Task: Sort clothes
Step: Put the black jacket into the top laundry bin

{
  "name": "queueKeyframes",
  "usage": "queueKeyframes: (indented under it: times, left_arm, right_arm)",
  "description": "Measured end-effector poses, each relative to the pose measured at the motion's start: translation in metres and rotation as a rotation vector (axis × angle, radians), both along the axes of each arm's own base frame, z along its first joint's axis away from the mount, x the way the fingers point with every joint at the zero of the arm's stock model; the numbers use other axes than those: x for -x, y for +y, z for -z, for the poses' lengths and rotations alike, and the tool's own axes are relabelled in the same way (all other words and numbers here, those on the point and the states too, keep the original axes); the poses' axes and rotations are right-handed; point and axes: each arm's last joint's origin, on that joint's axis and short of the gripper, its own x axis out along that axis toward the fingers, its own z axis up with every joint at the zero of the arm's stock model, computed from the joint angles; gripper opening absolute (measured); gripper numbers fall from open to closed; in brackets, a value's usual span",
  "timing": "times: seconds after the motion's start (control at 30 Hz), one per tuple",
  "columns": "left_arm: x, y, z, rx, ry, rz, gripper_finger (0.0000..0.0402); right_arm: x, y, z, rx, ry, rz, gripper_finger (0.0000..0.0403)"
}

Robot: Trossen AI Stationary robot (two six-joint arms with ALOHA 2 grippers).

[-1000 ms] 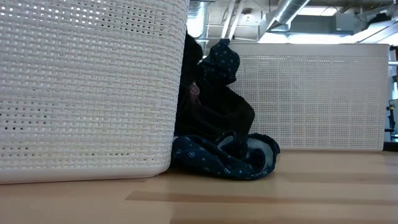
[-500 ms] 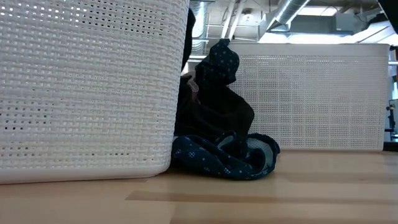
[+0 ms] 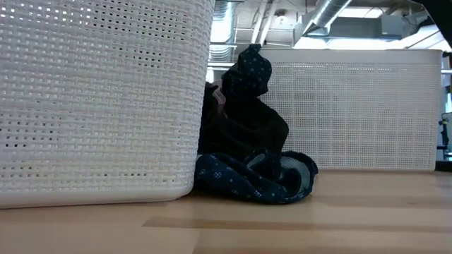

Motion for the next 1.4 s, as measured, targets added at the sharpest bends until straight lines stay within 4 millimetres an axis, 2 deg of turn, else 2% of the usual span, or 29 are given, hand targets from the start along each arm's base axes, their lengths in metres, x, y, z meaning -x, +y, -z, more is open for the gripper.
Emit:
queueKeyframes:
  times: [0.13, 0.27, 0.37, 0.5, 0.7, 0.77, 0.87, 1.13, 1.27, 1.4]
  left_arm:
    - [-0.017, -0.003, 0.005, 0.019, 0.032, 0.073, 0.0]
    - [-0.036, -0.008, 0.01, 0.003, 0.048, 0.131, 0.0]
    - [-0.046, -0.01, 0.012, -0.008, 0.048, 0.159, 0.0]
    - [-0.052, -0.012, 0.014, -0.017, 0.049, 0.178, 0.0]
    - [-0.045, -0.014, 0.013, 0.021, 0.067, 0.168, 0.0015]
    - [-0.038, -0.015, 0.012, 0.038, 0.073, 0.163, 0.003]
    - [-0.027, -0.018, 0.012, 0.048, 0.098, 0.129, 0.0062]
    - [0.004, -0.023, 0.014, 0.051, 0.169, -0.006, 0.016]
    - [0.012, -0.022, 0.02, 0.077, 0.245, -0.054, 0.0178]
    - [0.01, -0.022, 0.034, 0.101, 0.317, -0.07, 0.018]
  right_arm:
    - [-0.003, -0.008, 0.004, -0.004, -0.052, 0.017, 0.0237]
    - [-0.003, -0.011, 0.001, -0.007, -0.087, -0.019, 0.0208]
    - [-0.004, -0.009, 0.001, 0.006, -0.084, -0.038, 0.0157]
    - [-0.004, -0.003, 0.003, 0.056, -0.049, -0.067, 0.0031]
    - [-0.001, 0.008, -0.002, 0.154, -0.036, -0.058, 0.001]
    - [0.004, 0.014, -0.012, 0.202, -0.049, -0.045, 0.001]
    - [0.021, 0.015, -0.037, 0.25, -0.096, -0.014, 0.0009]
    - [0.083, 0.013, -0.11, 0.372, -0.215, 0.137, 0.0009]
    - [0.119, 0.01, -0.142, 0.42, -0.264, 0.236, 0.0009]
    - [0.151, 0.008, -0.165, 0.464, -0.29, 0.343, 0.0009]
